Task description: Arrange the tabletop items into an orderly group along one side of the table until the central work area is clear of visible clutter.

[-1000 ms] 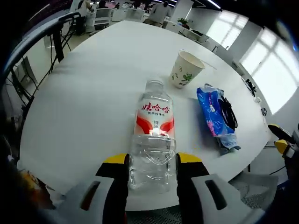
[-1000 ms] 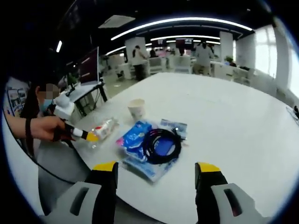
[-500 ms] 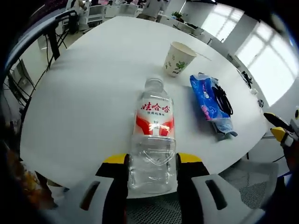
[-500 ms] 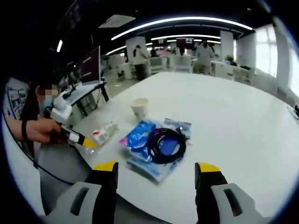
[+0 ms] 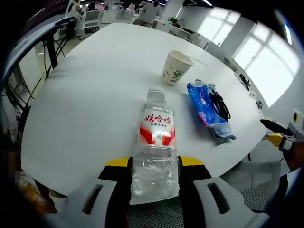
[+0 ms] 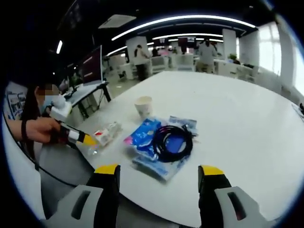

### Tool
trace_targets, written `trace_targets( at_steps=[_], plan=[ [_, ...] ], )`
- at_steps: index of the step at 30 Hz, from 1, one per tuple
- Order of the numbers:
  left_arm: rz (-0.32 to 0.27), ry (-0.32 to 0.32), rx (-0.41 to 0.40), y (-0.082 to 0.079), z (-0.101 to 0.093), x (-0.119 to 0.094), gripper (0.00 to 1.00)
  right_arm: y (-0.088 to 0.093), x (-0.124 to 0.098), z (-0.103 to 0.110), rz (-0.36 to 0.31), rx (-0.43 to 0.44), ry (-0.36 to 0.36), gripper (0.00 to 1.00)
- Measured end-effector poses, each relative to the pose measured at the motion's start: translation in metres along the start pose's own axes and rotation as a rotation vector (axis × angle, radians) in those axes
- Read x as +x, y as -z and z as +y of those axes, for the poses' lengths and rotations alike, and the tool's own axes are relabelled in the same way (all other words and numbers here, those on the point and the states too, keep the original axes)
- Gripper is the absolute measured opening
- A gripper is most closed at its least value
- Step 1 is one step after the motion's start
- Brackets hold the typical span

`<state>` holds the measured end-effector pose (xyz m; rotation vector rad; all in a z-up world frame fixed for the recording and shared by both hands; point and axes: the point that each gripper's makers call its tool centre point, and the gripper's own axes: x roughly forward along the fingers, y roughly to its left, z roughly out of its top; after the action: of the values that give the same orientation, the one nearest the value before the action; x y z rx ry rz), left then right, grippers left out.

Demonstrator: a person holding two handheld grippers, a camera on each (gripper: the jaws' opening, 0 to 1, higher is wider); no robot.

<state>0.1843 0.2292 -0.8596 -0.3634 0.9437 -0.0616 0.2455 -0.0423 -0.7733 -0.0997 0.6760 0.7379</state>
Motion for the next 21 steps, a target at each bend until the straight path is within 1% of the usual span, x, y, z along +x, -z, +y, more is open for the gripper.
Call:
trace_targets(
  at_steps=[5, 16, 18, 21],
  plan=[
    [0.016, -0.006, 0.029, -0.005, 0.003, 0.004, 0.37, 0.003, -0.001, 0.001, -0.001, 0.007, 0.005, 0.68],
    [0.048, -0.003, 0.086, -0.017, -0.006, 0.002, 0.37, 0.004, -0.005, -0.003, -0.013, 0.023, 0.020, 0.68],
    [0.063, -0.003, 0.097, -0.019, -0.007, 0.003, 0.37, 0.003, -0.005, -0.003, -0.016, 0.021, 0.020, 0.68],
    [0.093, 0.013, 0.112, -0.022, -0.009, 0.007, 0.40, 0.002, -0.005, -0.002, -0.016, 0.018, 0.017, 0.68]
  ],
)
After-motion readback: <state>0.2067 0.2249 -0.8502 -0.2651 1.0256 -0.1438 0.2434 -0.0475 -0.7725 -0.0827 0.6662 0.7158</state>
